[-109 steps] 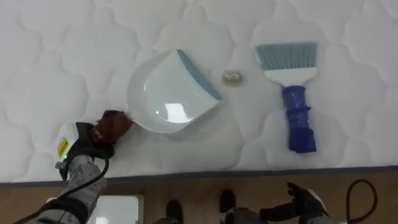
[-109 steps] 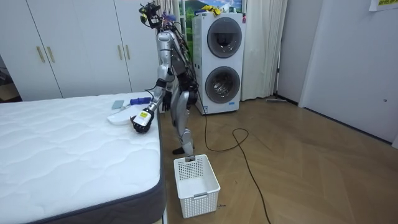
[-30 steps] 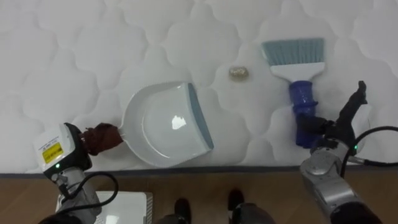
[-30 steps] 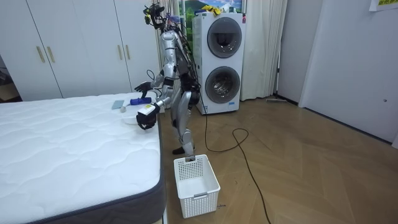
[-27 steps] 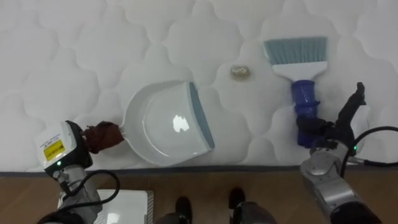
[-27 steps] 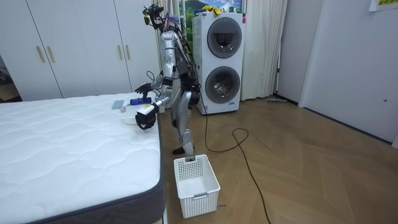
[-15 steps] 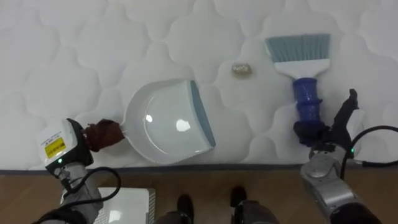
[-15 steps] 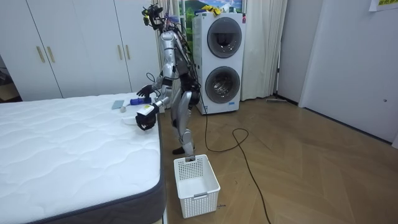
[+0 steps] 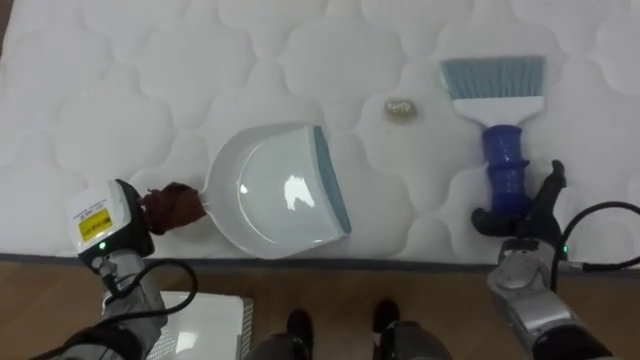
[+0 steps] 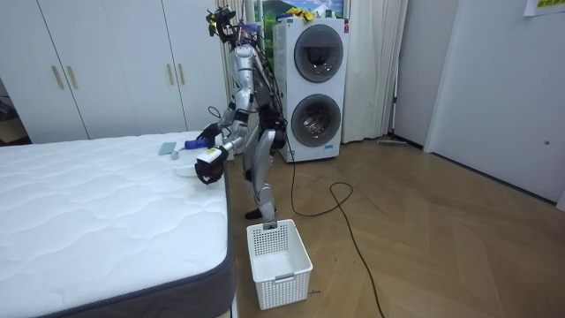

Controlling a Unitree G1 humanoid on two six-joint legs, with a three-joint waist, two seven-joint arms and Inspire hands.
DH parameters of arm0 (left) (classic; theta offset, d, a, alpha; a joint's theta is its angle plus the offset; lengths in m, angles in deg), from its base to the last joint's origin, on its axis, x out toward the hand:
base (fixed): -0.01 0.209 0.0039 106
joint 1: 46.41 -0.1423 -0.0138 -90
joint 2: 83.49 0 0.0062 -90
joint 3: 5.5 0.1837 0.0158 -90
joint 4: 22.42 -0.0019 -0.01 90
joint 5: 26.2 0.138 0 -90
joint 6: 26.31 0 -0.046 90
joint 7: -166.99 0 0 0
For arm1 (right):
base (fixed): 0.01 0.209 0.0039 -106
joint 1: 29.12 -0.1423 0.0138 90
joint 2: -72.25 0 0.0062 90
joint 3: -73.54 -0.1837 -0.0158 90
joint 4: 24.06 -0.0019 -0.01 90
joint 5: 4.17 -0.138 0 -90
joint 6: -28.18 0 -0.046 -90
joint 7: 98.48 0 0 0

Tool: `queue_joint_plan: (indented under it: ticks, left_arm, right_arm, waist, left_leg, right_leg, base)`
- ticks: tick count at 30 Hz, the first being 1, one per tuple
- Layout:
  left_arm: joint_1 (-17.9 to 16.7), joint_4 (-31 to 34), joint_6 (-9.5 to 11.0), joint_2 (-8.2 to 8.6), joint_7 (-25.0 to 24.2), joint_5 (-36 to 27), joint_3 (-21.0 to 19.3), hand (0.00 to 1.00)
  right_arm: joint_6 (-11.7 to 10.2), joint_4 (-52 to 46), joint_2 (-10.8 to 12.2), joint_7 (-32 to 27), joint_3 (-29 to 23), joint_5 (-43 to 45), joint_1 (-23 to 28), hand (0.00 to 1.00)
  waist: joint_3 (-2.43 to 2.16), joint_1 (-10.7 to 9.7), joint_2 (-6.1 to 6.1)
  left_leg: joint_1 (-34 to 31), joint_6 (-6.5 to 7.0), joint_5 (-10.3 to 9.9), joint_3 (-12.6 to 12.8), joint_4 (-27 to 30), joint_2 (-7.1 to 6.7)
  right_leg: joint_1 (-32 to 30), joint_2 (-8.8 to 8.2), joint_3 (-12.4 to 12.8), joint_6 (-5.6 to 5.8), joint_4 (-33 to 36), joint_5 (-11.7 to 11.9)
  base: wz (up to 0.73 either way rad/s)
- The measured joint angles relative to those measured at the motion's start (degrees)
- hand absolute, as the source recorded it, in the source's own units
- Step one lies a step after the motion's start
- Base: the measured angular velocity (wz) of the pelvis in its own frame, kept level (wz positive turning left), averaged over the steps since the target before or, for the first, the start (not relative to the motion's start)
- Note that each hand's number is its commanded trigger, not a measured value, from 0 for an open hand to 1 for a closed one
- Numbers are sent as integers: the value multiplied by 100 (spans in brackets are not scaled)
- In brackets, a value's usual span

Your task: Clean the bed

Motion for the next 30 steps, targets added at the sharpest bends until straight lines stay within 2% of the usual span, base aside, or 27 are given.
queue_joint_plan:
  ticks: [13, 15, 27, 28, 30]
  left_arm:
    - [5, -14, -17, 0, 0, -9, 19, 100]
    - [13, -12, -20, 0, 0, 14, 18, 100]
    - [35, 27, -44, -2, -116, 99, 10, 100]
    - [35, 50, -47, -2, -116, 101, 11, 100]
    - [40, 60, -49, -4, -116, 105, 13, 100]
  right_arm:
    - [5, 840, -13, 231, 61, 7, -519, 0]
    - [24, 900, -17, 234, 61, 6, -566, 0]
    - [241, 1150, -38, 361, 45, 0, -778, 0]
    - [254, 1154, -38, 365, 43, 0, -783, 13]
    - [257, 1156, -43, 365, 50, 0, -789, 86]
  waist:
    - [2, 19, -2]
    - [2, 20, 0]
    - [4, 25, 1]
    - [4, 26, 2]
    - [7, 29, 3]
  left_leg:
    - [-35, -12, -13, -56, 51, 8]
    - [-48, -12, -13, -80, 47, -1]
    - [-134, -11, -14, -160, 67, 0]
    - [-144, -11, -14, -168, 67, 0]
    - [-163, -11, -14, -178, 69, 4]
  right_leg:
    - [0, 22, -73, -20, -6, 11]
    - [-1, -45, -134, -37, 3, 1]
    - [-6, -46, -255, -31, 10, -4]
    - [-6, -51, -283, -32, 10, -5]
    - [-9, -48, -294, -33, 12, -5]
  base:
    - [0]
    - [7]
    - [4]
    - [4]
    - [2]
